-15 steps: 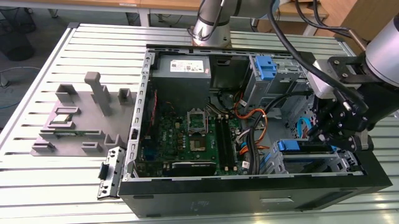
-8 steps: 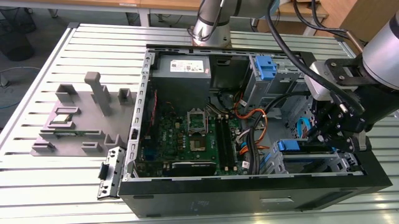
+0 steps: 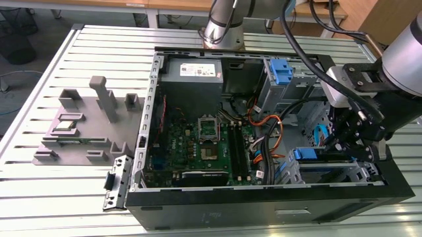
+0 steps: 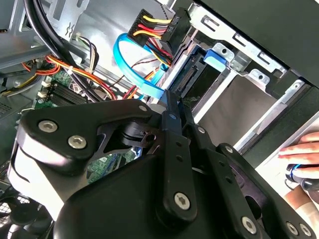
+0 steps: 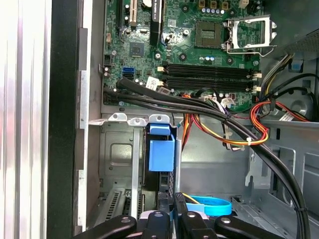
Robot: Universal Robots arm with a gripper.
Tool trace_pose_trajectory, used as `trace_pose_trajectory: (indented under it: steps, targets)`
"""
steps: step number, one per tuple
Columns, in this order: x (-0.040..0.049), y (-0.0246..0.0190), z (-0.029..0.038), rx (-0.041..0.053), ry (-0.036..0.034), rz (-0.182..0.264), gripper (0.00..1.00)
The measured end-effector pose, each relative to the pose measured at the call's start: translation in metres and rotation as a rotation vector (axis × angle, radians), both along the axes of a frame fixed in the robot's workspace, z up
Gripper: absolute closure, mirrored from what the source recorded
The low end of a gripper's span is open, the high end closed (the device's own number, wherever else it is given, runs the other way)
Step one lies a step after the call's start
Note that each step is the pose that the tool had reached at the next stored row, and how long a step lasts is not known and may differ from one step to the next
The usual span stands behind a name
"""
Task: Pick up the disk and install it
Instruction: 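Insert the first disk wire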
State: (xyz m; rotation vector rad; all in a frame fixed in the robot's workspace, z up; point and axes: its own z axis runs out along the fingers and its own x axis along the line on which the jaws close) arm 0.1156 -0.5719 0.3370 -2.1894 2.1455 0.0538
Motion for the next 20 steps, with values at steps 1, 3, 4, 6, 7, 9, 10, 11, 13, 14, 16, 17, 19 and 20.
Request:
trace_pose_trajectory:
  steps: [1,3,4,6,7,9,10,11,13,14,16,17,19,20]
  targets:
    - [0.0000,0.0000,-0.0003,-0.0001,0.0000,0.000,0.84]
    - [-0.0001,0.0000,-0.0006,-0.0001,0.0000,0.000,0.84]
    - [-0.0001,0.0000,-0.0007,0.0000,0.0000,0.000,0.84]
    - [-0.0001,0.0000,-0.0008,-0.0003,0.0000,0.000,0.84]
    - [-0.0001,0.0000,-0.0010,-0.0002,0.0000,0.000,0.84]
    - [-0.0001,-0.0001,-0.0012,-0.0002,0.0000,0.000,0.84]
    - [-0.0001,-0.0001,-0.0013,-0.0003,0.0000,0.000,0.84]
    - [-0.0001,-0.0001,-0.0014,-0.0003,0.0000,0.000,0.84]
    - [-0.0001,-0.0001,-0.0014,-0.0004,0.0000,0.000,0.84]
    - [-0.0001,-0.0001,-0.0015,-0.0004,0.0000,0.000,0.84]
    - [-0.0001,-0.0001,-0.0024,0.0000,0.0000,0.000,0.84]
    - [-0.0001,-0.0001,-0.0027,-0.0003,0.0000,0.000,0.84]
    - [-0.0001,-0.0001,-0.0034,-0.0007,0.0000,0.000,0.84]
    - [-0.0001,-0.0001,-0.0036,-0.0008,0.0000,0.000,0.84]
